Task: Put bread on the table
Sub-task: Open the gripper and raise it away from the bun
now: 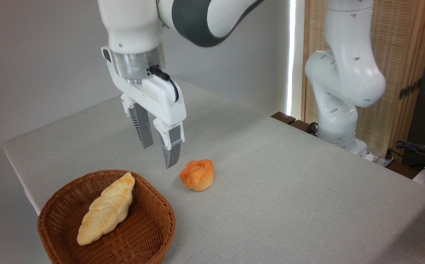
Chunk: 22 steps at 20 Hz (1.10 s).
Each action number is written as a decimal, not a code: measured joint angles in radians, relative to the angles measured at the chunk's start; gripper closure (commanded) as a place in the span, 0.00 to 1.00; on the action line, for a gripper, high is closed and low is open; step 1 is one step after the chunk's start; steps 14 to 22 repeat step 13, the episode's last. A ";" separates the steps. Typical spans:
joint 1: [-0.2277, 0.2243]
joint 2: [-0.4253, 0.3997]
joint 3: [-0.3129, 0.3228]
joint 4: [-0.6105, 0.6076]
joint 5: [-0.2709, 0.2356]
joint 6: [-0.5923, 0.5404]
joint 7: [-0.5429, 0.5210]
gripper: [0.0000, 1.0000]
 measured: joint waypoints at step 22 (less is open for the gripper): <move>0.005 0.011 0.011 0.007 -0.006 0.075 0.009 0.00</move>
